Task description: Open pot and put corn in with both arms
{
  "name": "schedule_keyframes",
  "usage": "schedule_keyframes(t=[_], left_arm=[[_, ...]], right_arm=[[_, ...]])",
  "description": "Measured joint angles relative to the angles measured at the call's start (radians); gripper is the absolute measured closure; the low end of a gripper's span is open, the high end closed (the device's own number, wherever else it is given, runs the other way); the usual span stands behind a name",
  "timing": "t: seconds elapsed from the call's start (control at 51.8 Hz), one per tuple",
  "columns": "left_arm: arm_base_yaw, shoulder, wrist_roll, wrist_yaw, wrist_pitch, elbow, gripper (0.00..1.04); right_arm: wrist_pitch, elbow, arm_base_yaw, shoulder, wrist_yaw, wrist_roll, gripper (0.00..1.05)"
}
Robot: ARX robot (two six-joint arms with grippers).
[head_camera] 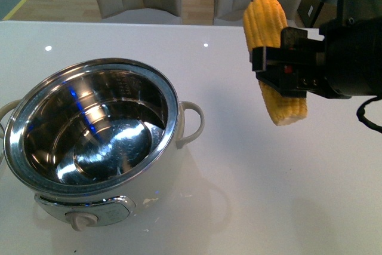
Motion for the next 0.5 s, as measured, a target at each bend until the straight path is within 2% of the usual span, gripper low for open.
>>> schedule_keyframes(t=[0.251, 0.502], left_arm=[[0.000, 0.000, 0.000, 0.000, 0.000, 0.000, 0.07], [0.000, 0.000, 0.000, 0.000, 0.000, 0.000, 0.07]], right_arm=[[-0.041, 0.091, 0.079, 0.005, -0.071, 0.127, 0.84], [-0.074, 0.177, 0.158, 0.067, -0.091, 0.202, 0.84]])
